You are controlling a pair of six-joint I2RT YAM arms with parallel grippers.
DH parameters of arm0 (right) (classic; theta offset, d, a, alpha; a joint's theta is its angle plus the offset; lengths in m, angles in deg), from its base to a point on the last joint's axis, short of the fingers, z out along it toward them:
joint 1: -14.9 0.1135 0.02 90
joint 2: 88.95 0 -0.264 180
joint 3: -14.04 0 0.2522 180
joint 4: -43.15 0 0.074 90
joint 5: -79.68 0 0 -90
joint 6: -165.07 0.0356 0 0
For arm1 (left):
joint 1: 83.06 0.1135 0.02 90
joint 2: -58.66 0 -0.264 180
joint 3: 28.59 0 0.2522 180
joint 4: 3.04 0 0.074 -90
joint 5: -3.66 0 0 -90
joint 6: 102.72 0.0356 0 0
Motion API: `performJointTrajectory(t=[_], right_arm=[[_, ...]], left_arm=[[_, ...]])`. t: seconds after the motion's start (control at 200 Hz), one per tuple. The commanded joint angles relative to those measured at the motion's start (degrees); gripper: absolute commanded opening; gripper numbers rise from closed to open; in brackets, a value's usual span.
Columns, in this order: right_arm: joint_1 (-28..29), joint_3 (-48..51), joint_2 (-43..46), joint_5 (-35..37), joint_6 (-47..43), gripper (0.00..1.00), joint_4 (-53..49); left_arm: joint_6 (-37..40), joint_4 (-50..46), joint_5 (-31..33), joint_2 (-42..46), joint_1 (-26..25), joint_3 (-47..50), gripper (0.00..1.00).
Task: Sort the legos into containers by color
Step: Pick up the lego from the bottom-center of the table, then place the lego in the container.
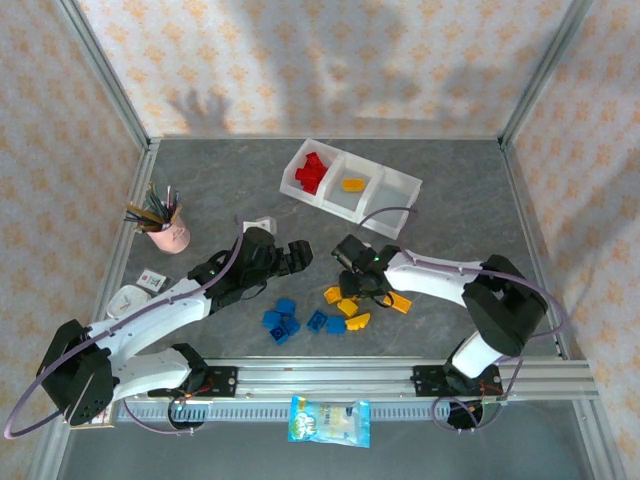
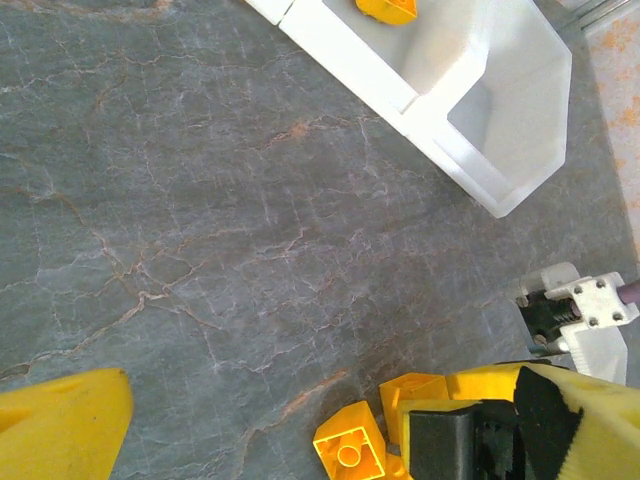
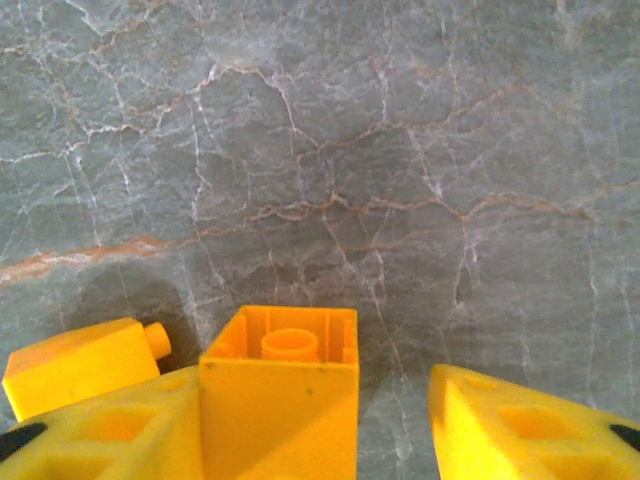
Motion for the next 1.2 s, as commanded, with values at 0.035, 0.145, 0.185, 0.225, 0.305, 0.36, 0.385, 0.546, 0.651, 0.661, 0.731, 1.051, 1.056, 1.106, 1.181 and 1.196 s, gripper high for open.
performJointTrajectory(t=[0.035,0.145,0.185,0.225,0.305,0.36,0.385,0.546,0.651,0.661,0.731,1.051,1.056,1.106,1.181,1.196], right_arm=[[0.09,-2.06,-1.9,2.24,0.1,0.48,1.01],[0.09,-1.93,-1.74,2.43,-0.04,0.39,1.29],[0.09,-2.02,-1.56,2.6,0.03,0.36,1.26],[-0.01,-2.11,-1.22,2.71,-0.06,0.33,1.24],[-0.3,-2.75,-0.14,3.08,-0.18,0.31,0.99],[-0.89,-3.52,1.13,3.66,-0.24,0.31,0.81],[-1.35,-3.96,1.69,3.81,-0.38,0.31,0.74],[-5.91,-9.83,2.6,2.63,-3.2,0.3,0.17],[-8.58,-16.07,-0.4,3.56,-5.91,0.3,0.63],[-8.89,-16.67,-0.71,3.63,-6.18,0.3,0.8],[-11.25,-21.33,-3.85,2.79,-7.33,0.3,1.84],[-19.68,-46.62,-24.86,1.24,-10.38,0.3,2.37],[-19.77,-47.0,-25.2,1.32,-10.4,0.3,2.29],[-20.59,-50.72,-28.43,1.76,-10.75,0.31,1.33],[-21.67,-55.44,-32.69,2.44,-10.96,0.36,0.01],[-21.89,-56.3,-33.34,2.45,-10.93,0.37,-0.25]], left_arm=[[-0.38,-1.28,1.01,1.52,-0.34,0.07,0.99],[-0.38,-1.29,1.47,1.5,-0.35,0.19,0.99],[-0.38,-1.2,1.34,1.48,-0.39,0.15,0.99],[-0.38,-0.95,1.3,1.28,-0.34,0.2,0.99],[-0.38,-0.85,1.3,0.89,-0.4,-0.26,0.99],[-0.13,-0.69,1.32,0.69,-0.39,-0.57,0.99],[-0.12,-0.54,1.46,0.69,-0.35,-0.67,0.99],[0.95,0.56,3.4,-0.16,-0.33,-2.33,0.99],[2.38,1.4,4.07,-2.71,-0.08,-4.74,0.99],[2.49,1.36,4.18,-3.01,-0.01,-5.08,0.99],[3.21,1.44,4.73,-5.22,0.23,-7.25,0.99],[2.01,7.59,4.61,-10.84,4.48,-8.93,0.99],[2.0,7.72,4.47,-10.9,4.57,-8.89,0.99],[1.97,8.56,3.84,-11.29,5.38,-8.66,0.99],[2.32,9.17,3.72,-11.76,5.89,-8.57,0.99],[2.46,9.17,3.65,-11.84,5.99,-8.67,0.99]])
